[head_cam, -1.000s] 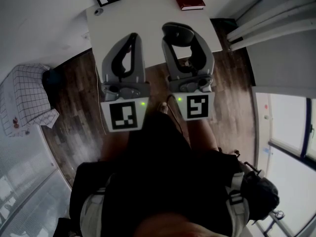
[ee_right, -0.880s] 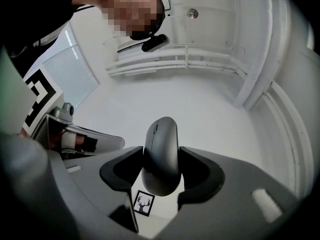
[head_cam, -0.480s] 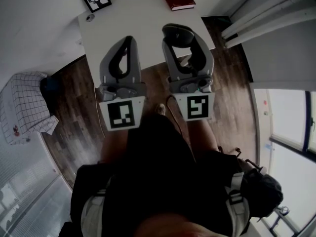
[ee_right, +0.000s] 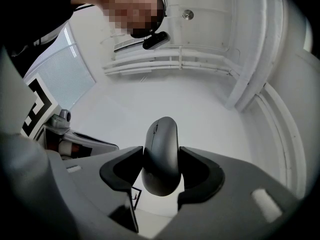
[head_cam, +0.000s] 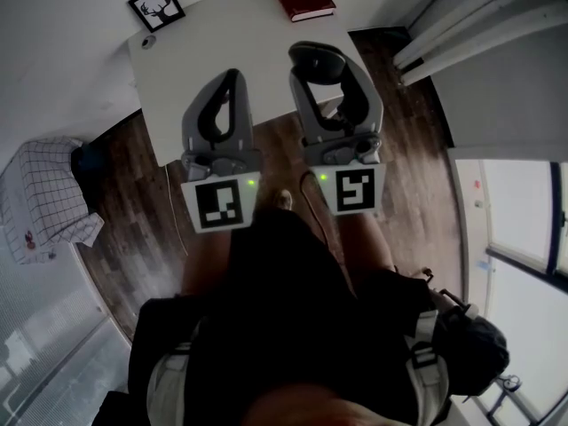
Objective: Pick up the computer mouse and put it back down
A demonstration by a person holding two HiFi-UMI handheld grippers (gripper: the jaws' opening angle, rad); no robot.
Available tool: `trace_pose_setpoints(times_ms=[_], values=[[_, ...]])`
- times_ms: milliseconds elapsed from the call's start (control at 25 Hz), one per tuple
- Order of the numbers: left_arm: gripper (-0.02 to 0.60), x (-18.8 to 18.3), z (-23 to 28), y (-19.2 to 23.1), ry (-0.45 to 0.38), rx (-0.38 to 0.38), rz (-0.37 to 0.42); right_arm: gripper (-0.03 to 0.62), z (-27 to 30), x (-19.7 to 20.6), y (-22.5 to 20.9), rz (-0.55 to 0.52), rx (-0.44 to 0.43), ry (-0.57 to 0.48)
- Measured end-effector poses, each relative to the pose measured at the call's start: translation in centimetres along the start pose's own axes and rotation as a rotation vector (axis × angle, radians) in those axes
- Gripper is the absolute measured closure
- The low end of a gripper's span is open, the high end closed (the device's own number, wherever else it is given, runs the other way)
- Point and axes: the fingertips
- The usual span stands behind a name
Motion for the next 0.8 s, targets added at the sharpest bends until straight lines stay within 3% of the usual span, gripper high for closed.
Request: trace_pose_setpoints(times_ms=[240,800], values=[[0.581,2.2,2.7,0.0,0.036,-0.011,-0.025,0.35,1.0,2.5,-1.4,0.022,-0.011,0.024],[0.582,8.9,11.4,4.5,0.112,0.024,-0.063,0.352,7.5,11.4,-2.2,0.054,-0.047,0.129]])
Point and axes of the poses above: the fingertips, and each gripper's own axes: z forward along the fingers, y to its left, x out of its underside, and after that the axes turned 14 degrees about -z, right-handed
